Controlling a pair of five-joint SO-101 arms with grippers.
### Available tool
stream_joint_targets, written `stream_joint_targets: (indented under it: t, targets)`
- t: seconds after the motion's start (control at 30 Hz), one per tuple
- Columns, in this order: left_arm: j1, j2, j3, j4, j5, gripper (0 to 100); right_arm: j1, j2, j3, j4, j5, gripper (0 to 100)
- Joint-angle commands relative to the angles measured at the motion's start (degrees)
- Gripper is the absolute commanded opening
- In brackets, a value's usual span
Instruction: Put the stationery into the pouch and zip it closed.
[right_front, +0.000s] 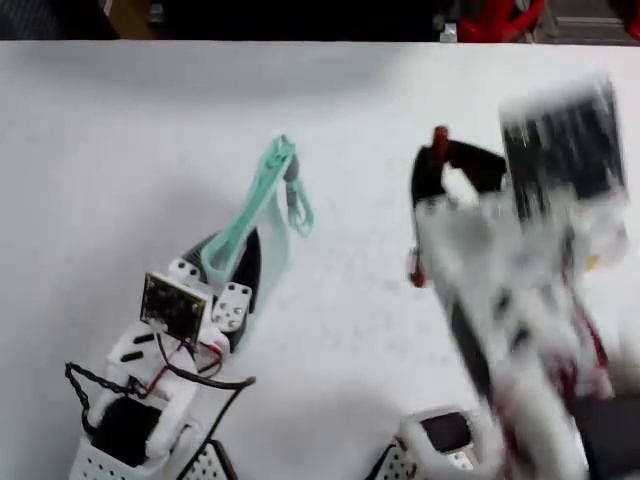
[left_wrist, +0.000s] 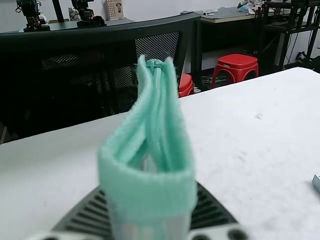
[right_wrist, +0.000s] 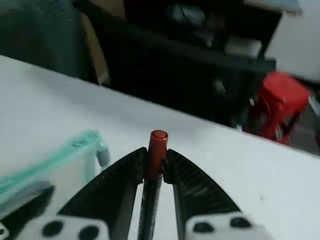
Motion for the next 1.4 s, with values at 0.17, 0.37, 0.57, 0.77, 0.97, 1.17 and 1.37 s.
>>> stream_joint_targets:
  t: [0.17,0.37,0.57,0.77,0.97,1.17,1.37]
  targets:
    - [0.22,0.22,0.26,0.97,0.26,5,-13.93,-2.42,9.49,-22.73,-3.69,1.7]
    - [0.22,0.22,0.26,0.97,0.26,5,-20.00,0.22,11.69,-30.90,-9.58,1.7]
    - [-0.22,0.22,0.00,0.97,0.26,5,-22.55,4.88,12.66,-33.36,-9.85,1.7]
    - [-0.31,0.22,-0.97,4.13,0.62,15,-26.07,7.69,13.71,-36.00,-9.58,1.7]
    - [-0.31,0.22,-1.76,4.92,0.62,15,-26.33,7.52,14.07,-37.67,-9.58,1.7]
    - [-0.31,0.22,-1.58,4.66,0.62,15,-26.15,7.43,14.95,-39.43,-9.49,1.7]
    - [-0.31,0.22,-1.58,4.75,0.62,15,-26.33,8.84,19.08,-42.68,-9.49,1.7]
